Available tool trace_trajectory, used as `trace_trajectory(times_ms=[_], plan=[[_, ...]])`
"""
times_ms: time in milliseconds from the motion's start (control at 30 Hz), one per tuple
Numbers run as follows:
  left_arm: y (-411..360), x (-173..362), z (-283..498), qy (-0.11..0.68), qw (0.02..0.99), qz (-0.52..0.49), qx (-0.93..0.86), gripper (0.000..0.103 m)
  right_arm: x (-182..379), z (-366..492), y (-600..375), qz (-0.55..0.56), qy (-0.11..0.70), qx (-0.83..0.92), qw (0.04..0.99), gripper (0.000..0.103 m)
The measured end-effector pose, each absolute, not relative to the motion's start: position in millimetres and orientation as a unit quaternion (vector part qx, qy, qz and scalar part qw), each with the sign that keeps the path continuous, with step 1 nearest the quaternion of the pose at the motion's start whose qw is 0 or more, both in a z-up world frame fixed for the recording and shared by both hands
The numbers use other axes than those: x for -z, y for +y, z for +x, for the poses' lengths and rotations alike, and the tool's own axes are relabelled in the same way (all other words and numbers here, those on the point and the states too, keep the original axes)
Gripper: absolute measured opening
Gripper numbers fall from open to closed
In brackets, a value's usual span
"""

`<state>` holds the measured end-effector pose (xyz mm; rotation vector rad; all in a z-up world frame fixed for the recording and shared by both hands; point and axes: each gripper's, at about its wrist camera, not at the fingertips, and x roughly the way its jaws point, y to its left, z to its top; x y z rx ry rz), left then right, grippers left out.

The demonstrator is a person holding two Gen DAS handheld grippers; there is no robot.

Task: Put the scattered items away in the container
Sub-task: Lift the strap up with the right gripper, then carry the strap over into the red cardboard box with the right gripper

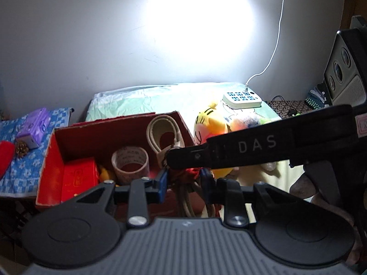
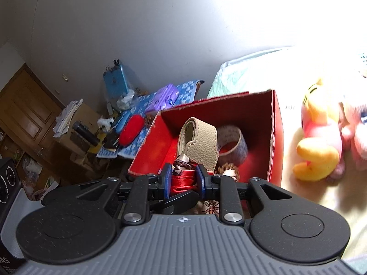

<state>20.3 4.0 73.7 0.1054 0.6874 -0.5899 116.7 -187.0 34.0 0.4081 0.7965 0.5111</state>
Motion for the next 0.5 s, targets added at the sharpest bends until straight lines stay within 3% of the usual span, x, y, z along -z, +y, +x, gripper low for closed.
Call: trace_trajectory(times_ms=[500], plan=[[-3.2, -40.1, 120.6, 0.36, 0.861, 0.026, 0.359, 0.027, -10.4, 181.7, -173.4, 0.148, 0.395, -0.145, 0.895, 0.026]])
